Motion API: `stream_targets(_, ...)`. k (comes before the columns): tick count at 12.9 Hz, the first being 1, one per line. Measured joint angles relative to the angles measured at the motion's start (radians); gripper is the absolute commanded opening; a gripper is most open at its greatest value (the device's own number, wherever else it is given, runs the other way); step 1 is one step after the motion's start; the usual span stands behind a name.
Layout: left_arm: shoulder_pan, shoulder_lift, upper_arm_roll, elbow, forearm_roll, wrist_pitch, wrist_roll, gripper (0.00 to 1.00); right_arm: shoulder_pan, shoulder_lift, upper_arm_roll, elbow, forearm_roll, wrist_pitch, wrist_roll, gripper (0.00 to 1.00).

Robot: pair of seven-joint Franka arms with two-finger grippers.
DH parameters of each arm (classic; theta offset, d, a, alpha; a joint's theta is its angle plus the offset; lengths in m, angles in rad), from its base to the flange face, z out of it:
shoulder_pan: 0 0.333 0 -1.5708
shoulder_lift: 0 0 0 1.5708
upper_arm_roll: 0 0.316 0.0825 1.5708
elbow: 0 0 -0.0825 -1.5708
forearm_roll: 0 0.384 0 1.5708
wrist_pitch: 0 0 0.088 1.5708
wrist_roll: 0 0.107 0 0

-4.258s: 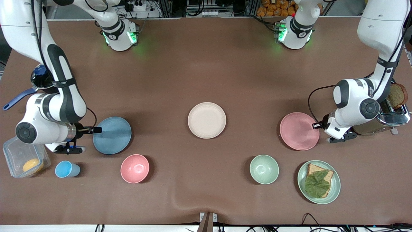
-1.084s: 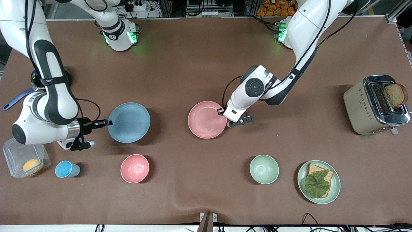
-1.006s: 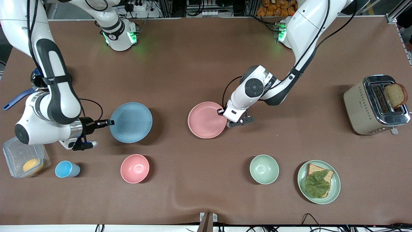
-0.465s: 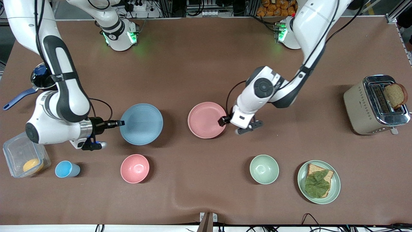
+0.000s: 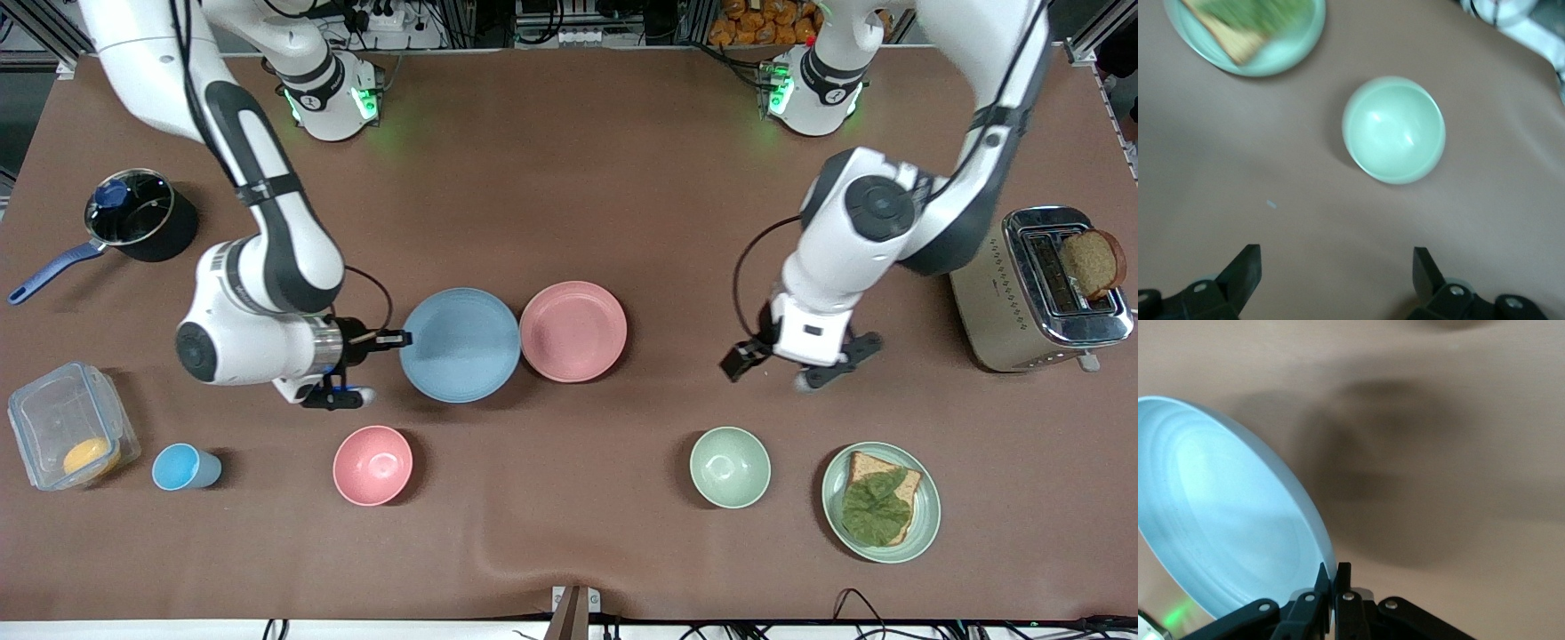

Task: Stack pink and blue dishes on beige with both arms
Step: 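Carry the blue plate over the pink plate while the left gripper withdraws, then lower the blue plate onto the pink plate and open the right gripper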

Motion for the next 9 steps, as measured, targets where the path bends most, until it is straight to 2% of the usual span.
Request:
stream_targets(3, 0.084, -0.090, 0.001, 0.057, 0.007, -0.193, 0.145, 1.00, 0.099, 0.020, 0.000, -0.013, 0.007, 0.117, 0.082, 0.00)
stream_targets(6, 0.144, -0.126, 0.002, 0.203, 0.007, -0.422, 0.277, 1.00, 0.182, 0.059, 0.000, -0.015, 0.008, 0.211, 0.167, 0.00)
stream_targets(9, 0.216, -0.134, -0.002, 0.278, -0.019, -0.479, 0.413, 1.00, 0.212, 0.071, -0.001, -0.016, 0.008, 0.227, 0.211, 0.00)
